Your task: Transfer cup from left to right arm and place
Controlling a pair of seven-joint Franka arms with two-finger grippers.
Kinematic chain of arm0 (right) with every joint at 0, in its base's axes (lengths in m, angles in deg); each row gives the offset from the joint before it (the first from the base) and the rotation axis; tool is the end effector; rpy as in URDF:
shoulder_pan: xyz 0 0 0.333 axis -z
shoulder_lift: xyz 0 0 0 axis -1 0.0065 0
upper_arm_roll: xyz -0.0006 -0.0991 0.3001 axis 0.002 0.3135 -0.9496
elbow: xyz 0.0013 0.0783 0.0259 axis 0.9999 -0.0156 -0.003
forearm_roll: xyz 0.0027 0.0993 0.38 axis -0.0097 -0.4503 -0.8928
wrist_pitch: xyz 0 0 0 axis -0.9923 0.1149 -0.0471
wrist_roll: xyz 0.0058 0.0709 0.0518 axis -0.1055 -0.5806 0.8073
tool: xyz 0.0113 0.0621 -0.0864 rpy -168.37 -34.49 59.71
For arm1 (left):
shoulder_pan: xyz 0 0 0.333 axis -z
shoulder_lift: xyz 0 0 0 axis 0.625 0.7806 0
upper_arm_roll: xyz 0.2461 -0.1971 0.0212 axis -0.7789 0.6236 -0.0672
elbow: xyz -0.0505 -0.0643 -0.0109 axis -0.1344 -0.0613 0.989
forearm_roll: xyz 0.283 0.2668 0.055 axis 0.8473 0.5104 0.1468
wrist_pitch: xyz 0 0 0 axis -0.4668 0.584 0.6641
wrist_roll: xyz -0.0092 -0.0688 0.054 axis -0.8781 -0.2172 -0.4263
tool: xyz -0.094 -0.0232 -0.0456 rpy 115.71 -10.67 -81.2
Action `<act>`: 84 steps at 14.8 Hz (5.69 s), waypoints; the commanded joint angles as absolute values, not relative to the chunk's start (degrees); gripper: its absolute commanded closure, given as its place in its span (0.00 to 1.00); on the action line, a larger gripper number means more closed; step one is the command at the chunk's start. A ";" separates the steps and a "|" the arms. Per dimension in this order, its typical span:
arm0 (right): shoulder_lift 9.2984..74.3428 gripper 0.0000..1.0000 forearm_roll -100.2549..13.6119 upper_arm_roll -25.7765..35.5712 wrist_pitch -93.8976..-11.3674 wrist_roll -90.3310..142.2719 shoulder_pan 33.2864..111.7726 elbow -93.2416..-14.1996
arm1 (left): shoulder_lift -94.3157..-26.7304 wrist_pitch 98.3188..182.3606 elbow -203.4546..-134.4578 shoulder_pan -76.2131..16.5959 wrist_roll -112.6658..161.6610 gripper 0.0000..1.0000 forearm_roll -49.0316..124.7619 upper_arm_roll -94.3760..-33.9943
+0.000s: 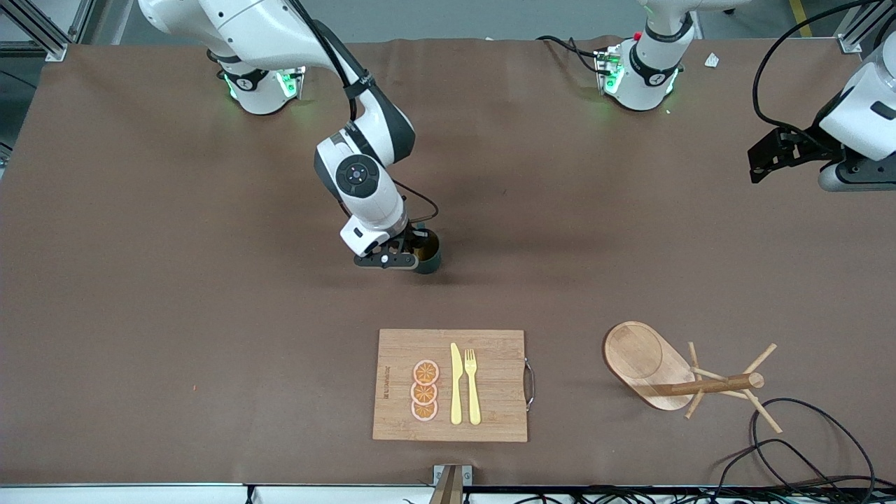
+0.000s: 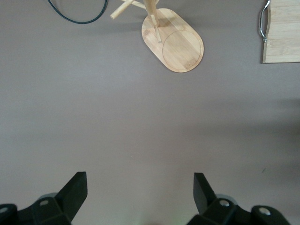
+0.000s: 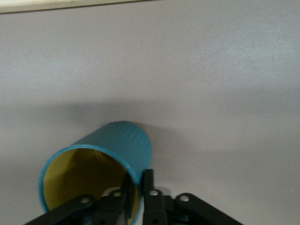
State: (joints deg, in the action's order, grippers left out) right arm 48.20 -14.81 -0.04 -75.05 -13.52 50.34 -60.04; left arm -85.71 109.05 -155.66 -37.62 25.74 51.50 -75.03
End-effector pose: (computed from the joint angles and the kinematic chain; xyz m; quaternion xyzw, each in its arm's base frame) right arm 0.5075 0.4094 0.2500 -0.9984 0.0149 0.0095 0.0532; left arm 0.5448 -0.0714 0.6448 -0.9988 0.0255 0.0045 0.0407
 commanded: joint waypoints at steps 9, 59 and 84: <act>42.10 1.00 -13.59 0.94 -64.47 26.94 59.99 -60.61 | -87.72 109.13 -157.83 -37.54 24.63 0.00 48.26 -72.67; 27.23 0.00 -3.40 0.68 -62.82 101.21 95.43 -78.91 | -90.27 107.64 -160.12 -39.30 24.27 0.00 46.86 -71.96; 27.58 0.00 -3.49 0.41 -16.64 30.00 91.65 -36.17 | -91.07 107.82 -160.74 -39.30 24.71 0.00 46.86 -72.40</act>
